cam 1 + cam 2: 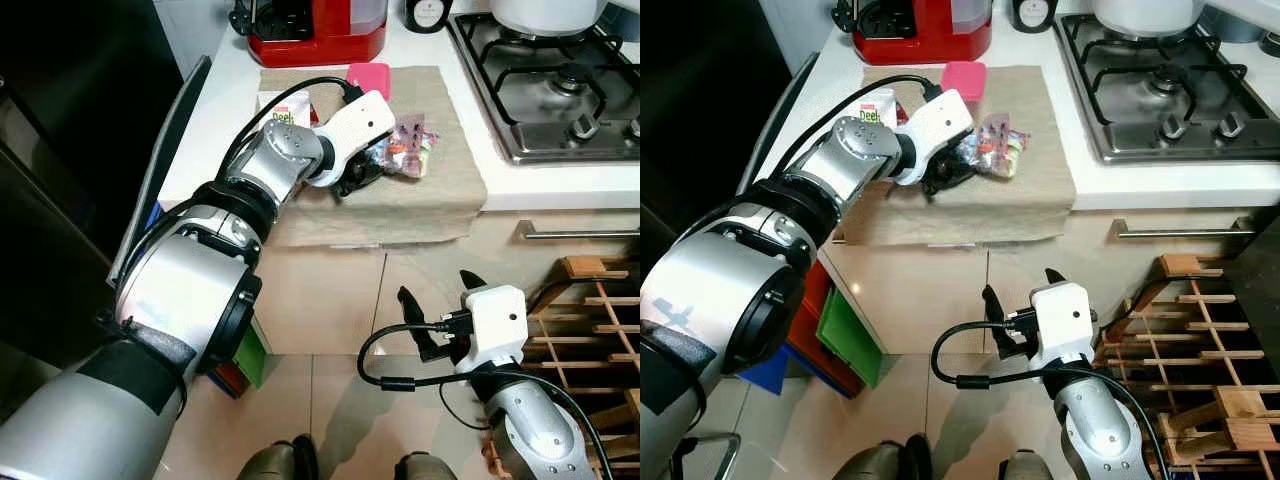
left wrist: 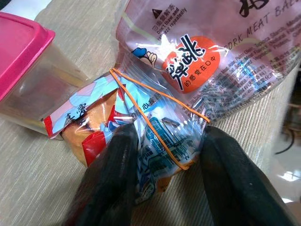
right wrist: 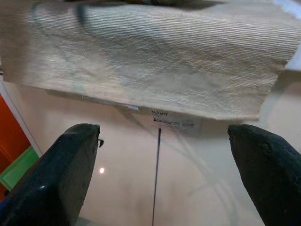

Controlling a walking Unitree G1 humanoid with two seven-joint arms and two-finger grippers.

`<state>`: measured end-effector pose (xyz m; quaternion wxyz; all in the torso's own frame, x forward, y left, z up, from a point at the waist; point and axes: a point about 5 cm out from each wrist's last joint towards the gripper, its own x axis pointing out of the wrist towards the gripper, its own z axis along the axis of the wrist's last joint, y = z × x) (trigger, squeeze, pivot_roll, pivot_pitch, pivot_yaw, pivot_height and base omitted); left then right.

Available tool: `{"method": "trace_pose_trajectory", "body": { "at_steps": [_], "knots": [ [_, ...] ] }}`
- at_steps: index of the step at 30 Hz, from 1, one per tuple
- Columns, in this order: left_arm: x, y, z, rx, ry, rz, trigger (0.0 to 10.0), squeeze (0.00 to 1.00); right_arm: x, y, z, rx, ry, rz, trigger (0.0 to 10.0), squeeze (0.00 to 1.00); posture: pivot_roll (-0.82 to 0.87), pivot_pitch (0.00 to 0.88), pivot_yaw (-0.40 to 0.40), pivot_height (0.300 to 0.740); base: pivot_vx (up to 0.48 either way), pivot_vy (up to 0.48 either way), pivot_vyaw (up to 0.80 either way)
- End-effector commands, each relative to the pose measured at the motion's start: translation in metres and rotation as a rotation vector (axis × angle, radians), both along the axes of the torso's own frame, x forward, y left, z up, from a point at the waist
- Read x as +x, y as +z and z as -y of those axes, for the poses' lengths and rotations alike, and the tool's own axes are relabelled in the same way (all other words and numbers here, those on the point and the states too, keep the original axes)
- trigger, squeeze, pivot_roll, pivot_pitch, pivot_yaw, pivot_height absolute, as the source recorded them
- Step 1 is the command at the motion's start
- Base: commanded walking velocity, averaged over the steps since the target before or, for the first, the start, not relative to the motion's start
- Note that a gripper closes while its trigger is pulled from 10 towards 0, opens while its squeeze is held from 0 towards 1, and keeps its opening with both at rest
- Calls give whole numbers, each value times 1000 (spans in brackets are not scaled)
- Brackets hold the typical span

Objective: Restocking fridge

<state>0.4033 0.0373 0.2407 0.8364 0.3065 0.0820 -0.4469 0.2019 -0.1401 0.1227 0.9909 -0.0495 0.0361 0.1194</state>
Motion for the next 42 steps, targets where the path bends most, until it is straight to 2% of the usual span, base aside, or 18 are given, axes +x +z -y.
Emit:
{"method": "trace_pose_trajectory", "body": {
  "at_steps": [1, 3, 6, 7, 8, 9, 10, 12, 16, 17, 18, 25, 31, 33, 36, 39, 40, 42],
  "knots": [
    [-4, -19, -2, 20, -21, -85, 0, 0, 1, -1, -3, 9, 5, 4, 10000, 0, -229, 86, 146, 740, 0, 0, 0],
    [-4, -18, -1, -4, -28, -89, 0, 0, 2, -1, -3, 11, 4, 5, 10000, 0, -225, 80, 149, 740, 0, 0, 0],
    [-4, -12, -2, -103, -20, -101, 0, 0, 4, -2, -3, 14, -4, 12, 10000, 0, -222, 71, 155, 740, 0, 0, 0],
    [-4, -12, -2, -103, -20, -101, 0, 0, 4, -2, -3, 14, -4, 12, 10000, 0, -222, 71, 155, 740, 0, 0, 0],
    [-2, -6, -3, -199, 1, -104, 0, 0, 6, -2, -2, 17, -18, 18, 10000, 0, -219, 67, 156, 740, 0, 0, 0],
    [-2, -6, -3, -199, 1, -104, 0, 0, 6, -2, -2, 17, -18, 18, 10000, 0, -219, 67, 156, 740, 0, 0, 0],
    [1, 1, -6, -293, 41, -88, 0, 0, 7, -3, 0, 17, -32, 25, 10000, 0, -214, 62, 155, 740, 0, 0, 0],
    [3, 7, -9, -359, 71, -68, 0, 0, 8, -3, 1, 16, -43, 31, 10000, 0, -213, 58, 153, 740, 0, 0, 0],
    [8, 17, -15, -414, 140, 24, 0, 0, 12, -2, 6, 11, -72, 47, 10000, 0, -207, 52, 148, 740, 0, 0, 0],
    [8, 23, -17, -455, 145, 51, 0, 0, 14, 0, 7, 10, -77, 60, 10000, 0, -205, 50, 148, 740, 0, 0, 0],
    [8, 23, -17, -455, 145, 51, 0, 0, 14, 0, 7, 10, -77, 60, 10000, 0, -205, 50, 148, 740, 0, 0, 0],
    [6, 47, -14, -564, 69, 116, 0, 0, 17, 1, 9, 15, -102, 79, 10000, 0, -197, 48, 147, 740, 0, 0, 0],
    [3, 56, -6, -617, 6, 114, 0, 0, 20, -1, 7, 19, -93, 81, 10000, 0, -190, 46, 146, 740, 0, 0, 0],
    [1, 70, -4, -715, -22, 97, 0, 0, 22, 0, 7, 21, -98, 92, 10000, 0, -188, 41, 148, 740, 0, 0, 0],
    [0, 81, -5, -791, -42, 98, 0, 0, 23, 1, 8, 22, -109, 101, 10000, 0, -186, 39, 149, 740, 0, 0, 0],
    [0, 84, -5, -806, -53, 107, 0, 0, 24, 1, 8, 23, -115, 106, 10000, 0, -185, 38, 149, 740, 0, 0, 0],
    [-4, 89, -4, -825, -105, 138, 0, 0, 25, 4, 11, 25, -139, 126, 10000, 0, -175, 31, 144, 740, 0, 0, 0],
    [-6, 90, -3, -826, -126, 151, 0, 0, 26, 5, 12, 25, -148, 133, 10000, 0, -173, 31, 143, 740, 0, 0, 0]
  ]
}}
